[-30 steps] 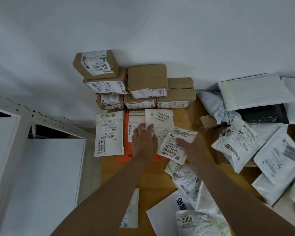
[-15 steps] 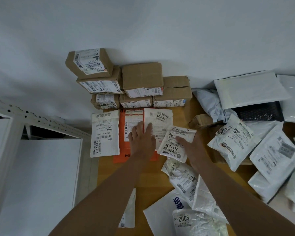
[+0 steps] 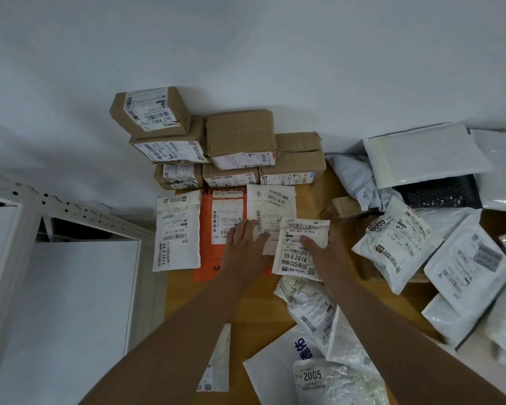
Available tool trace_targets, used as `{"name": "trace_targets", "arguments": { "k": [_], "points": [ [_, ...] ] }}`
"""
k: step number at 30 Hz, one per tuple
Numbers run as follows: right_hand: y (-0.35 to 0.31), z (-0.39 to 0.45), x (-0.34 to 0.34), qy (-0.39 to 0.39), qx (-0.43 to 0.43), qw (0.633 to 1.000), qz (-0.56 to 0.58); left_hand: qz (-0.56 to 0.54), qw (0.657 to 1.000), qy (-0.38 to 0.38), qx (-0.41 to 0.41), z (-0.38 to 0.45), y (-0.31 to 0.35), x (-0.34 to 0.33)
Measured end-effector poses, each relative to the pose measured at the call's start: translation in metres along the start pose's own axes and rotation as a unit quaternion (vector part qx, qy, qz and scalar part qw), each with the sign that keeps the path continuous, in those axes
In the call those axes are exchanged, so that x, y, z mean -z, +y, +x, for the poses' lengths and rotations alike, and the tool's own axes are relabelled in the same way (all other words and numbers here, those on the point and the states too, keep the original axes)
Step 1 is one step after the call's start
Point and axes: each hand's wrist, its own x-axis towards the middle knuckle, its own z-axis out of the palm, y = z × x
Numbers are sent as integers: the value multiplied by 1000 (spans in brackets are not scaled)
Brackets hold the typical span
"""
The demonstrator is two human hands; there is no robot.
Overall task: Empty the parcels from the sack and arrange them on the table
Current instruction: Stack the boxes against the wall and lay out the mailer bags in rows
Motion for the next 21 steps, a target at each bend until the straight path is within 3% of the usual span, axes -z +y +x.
{"name": "trace_targets", "arguments": {
  "k": [4, 6, 8, 10, 12, 21],
  "points": [
    [-1, -1, 3, 5, 9, 1000, 4, -88, 993, 78, 2, -6, 8, 0],
    [-3, -3, 2, 7, 16, 1000, 12, -204, 969, 128, 56, -9, 14, 5],
    [-7, -6, 0, -5, 24, 999, 21, -407, 896, 111, 140, -10, 22, 18],
    [-11, -8, -4, -29, 34, 999, 18, -570, 796, 14, 203, -5, 31, 31],
    [-14, -10, -8, -42, 43, 998, 5, -617, 753, -37, 224, -2, 36, 33],
    [-1, -22, -49, -93, 63, 988, -108, -593, 749, 46, 293, -33, -1, 30]
  ]
}}
